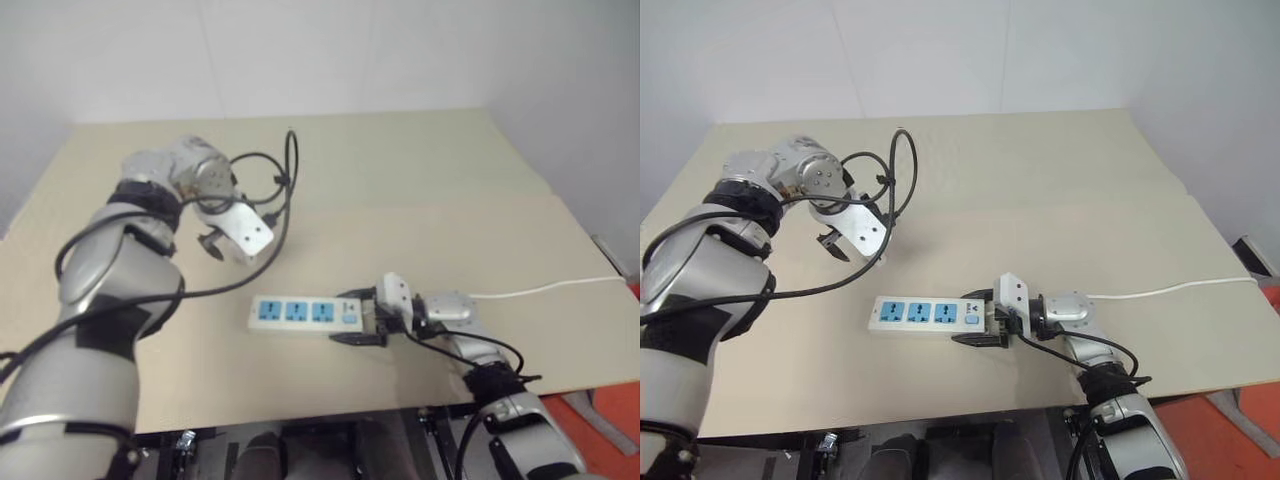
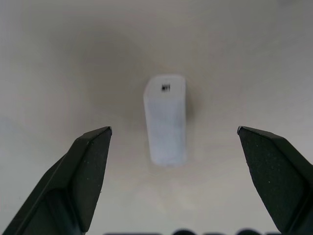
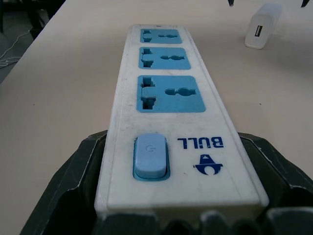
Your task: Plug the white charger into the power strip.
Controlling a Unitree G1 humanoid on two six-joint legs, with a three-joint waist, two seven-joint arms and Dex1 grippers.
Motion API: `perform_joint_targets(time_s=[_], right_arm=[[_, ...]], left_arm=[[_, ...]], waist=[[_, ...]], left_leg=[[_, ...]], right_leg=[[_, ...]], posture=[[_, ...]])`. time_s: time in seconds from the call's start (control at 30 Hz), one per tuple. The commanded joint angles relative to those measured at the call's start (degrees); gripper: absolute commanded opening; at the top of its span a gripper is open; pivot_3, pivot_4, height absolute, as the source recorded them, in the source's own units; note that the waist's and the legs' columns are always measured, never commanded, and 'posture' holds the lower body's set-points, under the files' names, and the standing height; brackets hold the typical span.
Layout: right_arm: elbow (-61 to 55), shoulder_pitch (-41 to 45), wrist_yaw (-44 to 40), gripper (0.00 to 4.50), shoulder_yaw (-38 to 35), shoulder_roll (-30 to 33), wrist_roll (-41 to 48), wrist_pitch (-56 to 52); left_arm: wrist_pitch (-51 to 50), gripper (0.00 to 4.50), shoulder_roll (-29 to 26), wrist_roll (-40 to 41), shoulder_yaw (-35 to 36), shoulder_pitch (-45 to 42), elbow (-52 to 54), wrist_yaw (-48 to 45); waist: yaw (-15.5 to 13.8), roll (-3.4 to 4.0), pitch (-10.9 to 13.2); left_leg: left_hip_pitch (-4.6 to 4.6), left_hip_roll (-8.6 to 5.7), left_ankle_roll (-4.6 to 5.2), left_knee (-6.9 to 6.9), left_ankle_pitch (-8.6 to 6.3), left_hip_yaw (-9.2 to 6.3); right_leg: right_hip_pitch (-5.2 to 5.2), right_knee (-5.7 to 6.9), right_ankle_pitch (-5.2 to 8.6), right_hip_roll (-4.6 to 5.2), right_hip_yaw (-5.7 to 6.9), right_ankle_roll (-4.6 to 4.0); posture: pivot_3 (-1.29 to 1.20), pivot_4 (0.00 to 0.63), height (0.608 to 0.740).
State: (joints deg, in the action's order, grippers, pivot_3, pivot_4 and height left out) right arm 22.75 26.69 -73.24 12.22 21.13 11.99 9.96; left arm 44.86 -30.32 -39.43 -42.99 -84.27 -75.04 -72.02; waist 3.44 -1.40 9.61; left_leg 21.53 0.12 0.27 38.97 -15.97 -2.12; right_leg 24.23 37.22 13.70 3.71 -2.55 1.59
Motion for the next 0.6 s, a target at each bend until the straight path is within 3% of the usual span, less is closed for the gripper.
perform_joint_targets(time_s=[0.03, 0.6], right_arm=[[-2.22, -1.17, 0.53, 3.44, -0.29, 0.57, 0.36, -0.96], [-5.61, -3.21, 2.58, 3.44, -0.69, 1.17, 1.40, -3.30]], left_arm=[[-0.55, 4.50, 1.10, -0.98, 0.31, 0.41, -0.02, 1.96], [-0.32, 4.50, 2.72, -3.68, 0.09, 2.58, -0.18, 4.93]], waist=[[-0.12, 0.00, 0.00], [-0.93, -0.01, 0.00]], left_leg=[[0.00, 0.00, 0.00, 0.00, 0.00, 0.00], [0.05, -0.03, 0.01, 0.03, 0.00, -0.01]], right_leg=[[0.00, 0.00, 0.00, 0.00, 0.00, 0.00], [0.02, -0.01, -0.01, 0.01, 0.02, 0.01]], posture=[[0.00, 0.150, 0.740], [0.00, 0.150, 0.740]])
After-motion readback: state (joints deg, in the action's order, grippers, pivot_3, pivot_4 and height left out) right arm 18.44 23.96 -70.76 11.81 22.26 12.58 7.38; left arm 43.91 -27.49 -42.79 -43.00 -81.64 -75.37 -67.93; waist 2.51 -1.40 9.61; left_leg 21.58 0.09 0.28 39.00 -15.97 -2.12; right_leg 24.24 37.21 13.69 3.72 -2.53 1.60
